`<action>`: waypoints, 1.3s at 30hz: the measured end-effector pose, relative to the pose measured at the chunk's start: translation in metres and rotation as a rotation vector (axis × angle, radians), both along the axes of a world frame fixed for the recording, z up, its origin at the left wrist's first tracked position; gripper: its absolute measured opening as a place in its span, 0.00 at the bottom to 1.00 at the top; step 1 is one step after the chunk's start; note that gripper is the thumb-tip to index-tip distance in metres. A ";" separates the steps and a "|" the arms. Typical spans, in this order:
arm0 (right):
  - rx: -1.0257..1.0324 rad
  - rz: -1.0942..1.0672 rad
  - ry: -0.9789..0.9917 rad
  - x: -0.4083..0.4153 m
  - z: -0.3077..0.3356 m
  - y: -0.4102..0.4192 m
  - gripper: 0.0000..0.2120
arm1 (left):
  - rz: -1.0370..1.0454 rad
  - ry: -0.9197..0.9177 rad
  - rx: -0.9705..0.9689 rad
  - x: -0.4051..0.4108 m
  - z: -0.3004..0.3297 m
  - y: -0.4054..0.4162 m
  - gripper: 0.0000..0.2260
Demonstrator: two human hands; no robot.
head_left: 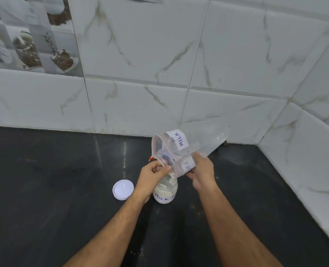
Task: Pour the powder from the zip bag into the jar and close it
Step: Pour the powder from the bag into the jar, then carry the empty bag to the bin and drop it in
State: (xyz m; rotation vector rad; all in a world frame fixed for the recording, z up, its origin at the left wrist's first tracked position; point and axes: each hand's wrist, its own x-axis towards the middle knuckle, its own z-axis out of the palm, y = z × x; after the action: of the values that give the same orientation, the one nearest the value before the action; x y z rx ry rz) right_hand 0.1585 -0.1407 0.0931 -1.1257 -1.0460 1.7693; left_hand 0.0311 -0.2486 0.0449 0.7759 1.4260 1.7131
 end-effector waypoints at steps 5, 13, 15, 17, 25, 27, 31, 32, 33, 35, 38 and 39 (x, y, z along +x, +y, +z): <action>-0.164 -0.021 0.153 0.019 0.001 0.015 0.10 | 0.019 -0.046 -0.084 0.000 0.022 0.011 0.13; -0.307 -0.048 0.376 0.048 0.008 0.034 0.13 | -0.017 -0.232 -0.092 0.003 0.022 0.028 0.06; -0.325 -0.074 0.426 0.054 0.010 0.039 0.13 | 0.031 -0.185 -0.123 0.004 0.020 0.031 0.05; -0.348 -0.095 0.454 0.060 0.012 0.043 0.14 | 0.100 -0.125 -0.146 0.005 0.021 0.035 0.11; -0.398 -0.041 0.390 0.080 0.016 0.061 0.16 | 0.187 0.195 0.020 0.022 0.052 0.064 0.04; -0.400 0.022 0.236 0.089 0.016 0.067 0.22 | 0.208 0.208 0.080 0.025 0.063 0.072 0.07; -0.237 -0.009 -0.079 0.111 0.016 0.080 0.24 | 0.182 0.320 0.141 0.035 0.087 0.093 0.08; -0.153 -0.027 -0.128 0.114 0.016 0.084 0.24 | 0.165 0.343 0.140 0.037 0.092 0.099 0.07; -0.063 -0.040 -0.180 0.117 0.017 0.089 0.24 | 0.152 0.360 0.138 0.039 0.097 0.104 0.08; 0.096 -0.043 -0.262 0.122 0.020 0.097 0.24 | 0.134 0.368 0.146 0.042 0.105 0.112 0.09; 0.235 0.014 -0.256 0.127 0.030 0.109 0.20 | 0.105 0.338 0.167 0.044 0.112 0.121 0.11; 0.258 0.033 -0.236 0.129 0.034 0.114 0.18 | 0.102 0.322 0.169 0.044 0.115 0.123 0.11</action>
State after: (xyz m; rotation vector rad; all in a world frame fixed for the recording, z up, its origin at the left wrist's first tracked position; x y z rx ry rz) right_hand 0.2877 -0.0270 0.1273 -1.1770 -1.3969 1.4985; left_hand 0.0753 -0.1255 0.1600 1.1295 1.5685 1.8674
